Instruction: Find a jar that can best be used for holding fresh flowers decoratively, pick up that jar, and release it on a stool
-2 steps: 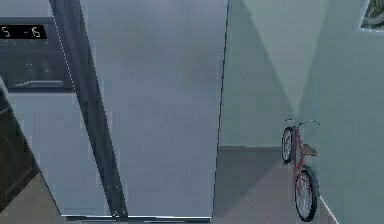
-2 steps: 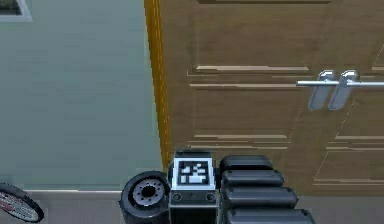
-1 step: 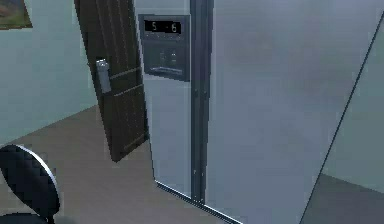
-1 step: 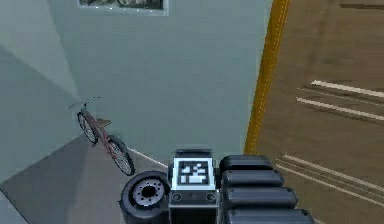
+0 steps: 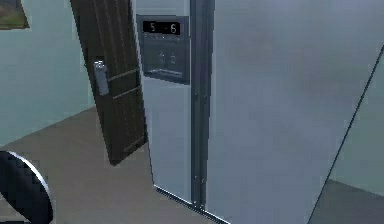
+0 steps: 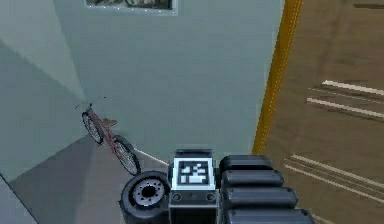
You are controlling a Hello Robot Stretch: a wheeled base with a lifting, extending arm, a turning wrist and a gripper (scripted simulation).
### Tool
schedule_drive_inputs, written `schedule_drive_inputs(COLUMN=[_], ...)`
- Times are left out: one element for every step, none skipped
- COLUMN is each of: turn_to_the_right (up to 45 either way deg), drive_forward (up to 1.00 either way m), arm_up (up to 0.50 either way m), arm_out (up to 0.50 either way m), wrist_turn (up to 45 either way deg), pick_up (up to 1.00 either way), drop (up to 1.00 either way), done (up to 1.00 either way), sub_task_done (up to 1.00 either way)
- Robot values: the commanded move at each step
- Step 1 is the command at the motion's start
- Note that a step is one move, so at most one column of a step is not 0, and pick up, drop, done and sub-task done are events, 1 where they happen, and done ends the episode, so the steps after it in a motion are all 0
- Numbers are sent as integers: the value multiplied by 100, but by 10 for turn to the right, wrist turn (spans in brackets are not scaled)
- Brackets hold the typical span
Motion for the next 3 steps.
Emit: schedule_drive_inputs(turn_to_the_right=[-120,0,-60], drive_forward=[0,15,0], arm_up=[0,0,0], arm_out=[0,0,0], wrist_turn=[0,0,0], pick_up=[0,0,0], drop=[0,0,0], done=[0,0,0], sub_task_done=[0,0,0])
